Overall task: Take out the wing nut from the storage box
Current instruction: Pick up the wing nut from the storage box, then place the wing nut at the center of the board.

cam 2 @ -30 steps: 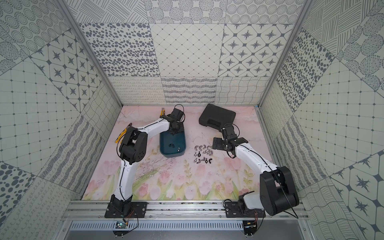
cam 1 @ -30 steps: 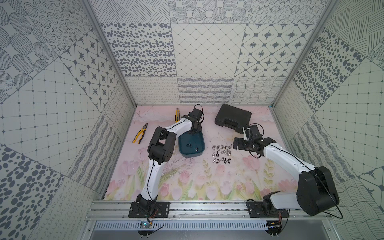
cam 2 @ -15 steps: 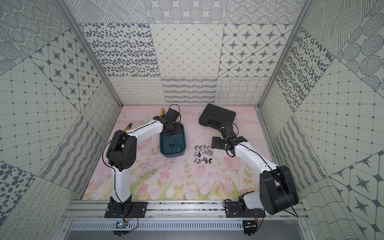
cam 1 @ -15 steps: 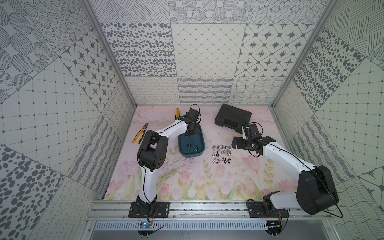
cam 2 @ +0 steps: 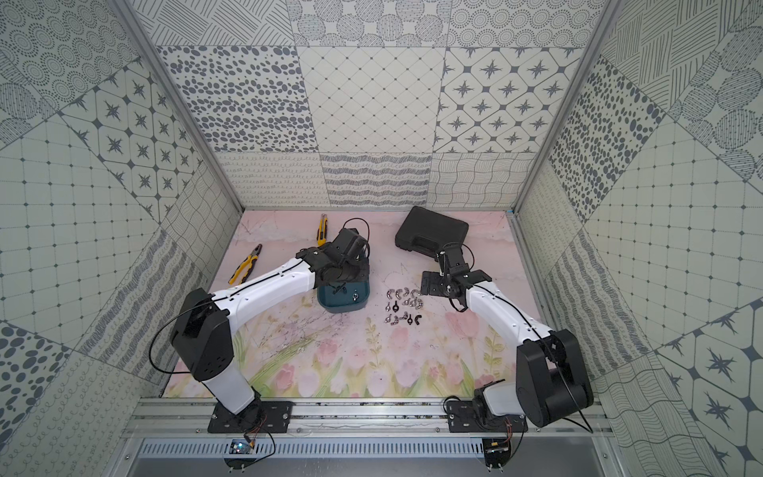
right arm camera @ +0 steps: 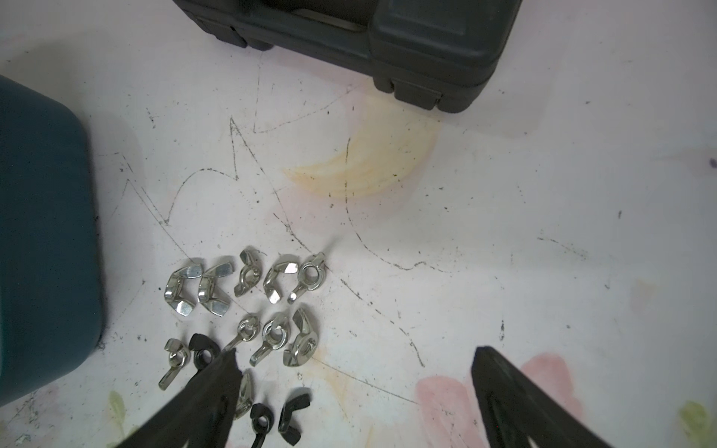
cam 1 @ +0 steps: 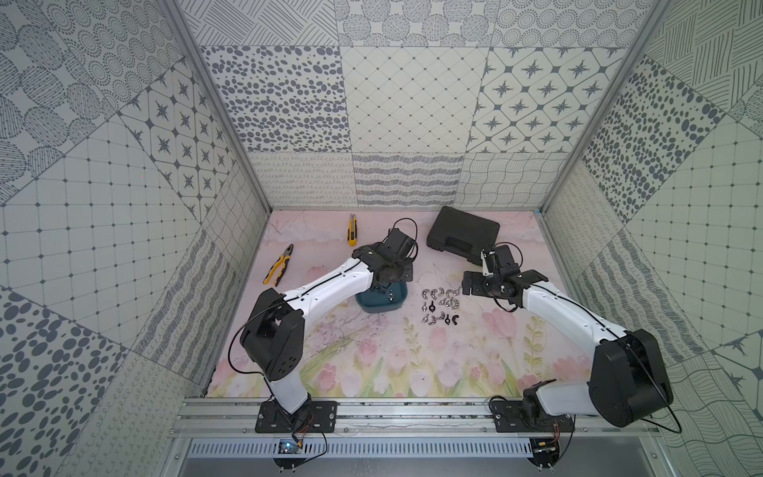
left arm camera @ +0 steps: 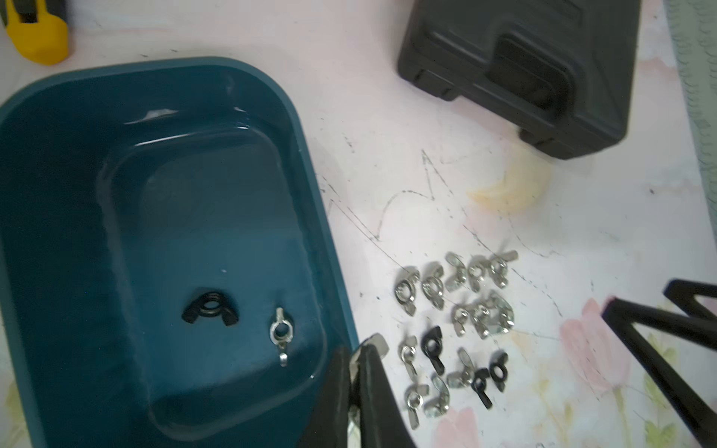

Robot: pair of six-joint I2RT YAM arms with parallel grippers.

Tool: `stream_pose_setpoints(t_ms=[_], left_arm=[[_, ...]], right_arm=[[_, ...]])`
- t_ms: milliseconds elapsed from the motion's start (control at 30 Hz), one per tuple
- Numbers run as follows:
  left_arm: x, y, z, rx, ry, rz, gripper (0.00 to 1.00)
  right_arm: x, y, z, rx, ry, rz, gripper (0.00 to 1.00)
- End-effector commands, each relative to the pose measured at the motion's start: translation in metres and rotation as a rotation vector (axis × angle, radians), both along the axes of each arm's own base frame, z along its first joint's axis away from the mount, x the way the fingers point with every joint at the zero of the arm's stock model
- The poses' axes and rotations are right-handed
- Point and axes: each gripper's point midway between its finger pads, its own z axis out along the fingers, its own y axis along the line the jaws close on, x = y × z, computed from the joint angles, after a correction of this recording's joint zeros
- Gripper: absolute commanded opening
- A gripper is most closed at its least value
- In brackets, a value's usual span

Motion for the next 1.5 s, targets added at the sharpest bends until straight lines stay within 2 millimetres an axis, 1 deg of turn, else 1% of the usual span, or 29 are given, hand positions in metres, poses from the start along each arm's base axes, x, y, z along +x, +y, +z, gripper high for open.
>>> stream_pose_setpoints(t_ms=[0, 33, 133, 233, 333, 433, 533, 700, 833, 867, 1000, 1200, 1300, 1367, 1467], left_arm=[[-0.038, -0.025, -0.005, 0.048, -0.007, -0.110, 0.02], [-0.048, -0.033, -0.010, 0.046, 0.000, -0.136, 0.02], [-0.072, -0.048, -0.028, 0.060, 0.028, -0.182, 0.02], [-0.088, -0.054, -0.045, 0.085, 0.056, -0.198, 0.02], [-0.099, -0.060, -0.063, 0.083, 0.082, -0.204, 0.02], [-0.109, -0.065, -0.085, 0.111, 0.125, -0.210, 0.01], [-0.115, -0.073, -0.097, 0.127, 0.145, -0.215, 0.01], [-0.124, -0.071, -0.115, 0.157, 0.179, -0.206, 0.01], [-0.127, -0.064, -0.118, 0.174, 0.172, -0.192, 0.02], [-0.125, -0.068, -0.118, 0.158, 0.159, -0.190, 0.03], [-0.122, -0.067, -0.124, 0.172, 0.155, -0.177, 0.05], [-0.119, -0.074, -0.127, 0.167, 0.160, -0.180, 0.17], [-0.119, -0.077, -0.117, 0.138, 0.146, -0.183, 0.19], [-0.117, -0.077, -0.102, 0.118, 0.120, -0.178, 0.22], [-0.114, -0.073, -0.075, 0.104, 0.070, -0.176, 0.24]], right_arm=[[0.001, -0.006, 0.009, -0.019, -0.031, -0.008, 0.97], [0.001, -0.007, 0.010, -0.020, -0.031, -0.010, 0.97], [0.000, -0.010, 0.009, -0.023, -0.027, -0.018, 0.97], [-0.002, -0.012, 0.011, -0.025, -0.030, -0.020, 0.97], [-0.005, -0.016, 0.011, -0.025, -0.033, -0.026, 0.97], [-0.008, -0.020, 0.008, -0.025, -0.024, -0.030, 0.97], [-0.008, -0.018, 0.004, -0.022, -0.013, -0.024, 0.97], [-0.010, -0.020, 0.005, -0.022, -0.018, -0.022, 0.97], [-0.009, -0.017, 0.002, -0.016, -0.010, -0.016, 0.97], [-0.009, -0.017, 0.002, -0.015, -0.010, -0.015, 0.97], [-0.014, -0.020, 0.003, -0.017, -0.019, -0.024, 0.97], [-0.015, -0.021, 0.009, -0.012, -0.032, -0.028, 0.97], [-0.019, -0.022, 0.012, -0.010, -0.033, -0.025, 0.97], [-0.021, -0.021, 0.014, -0.004, -0.036, -0.020, 0.97], [-0.025, -0.021, 0.012, -0.001, -0.030, -0.015, 0.97]])
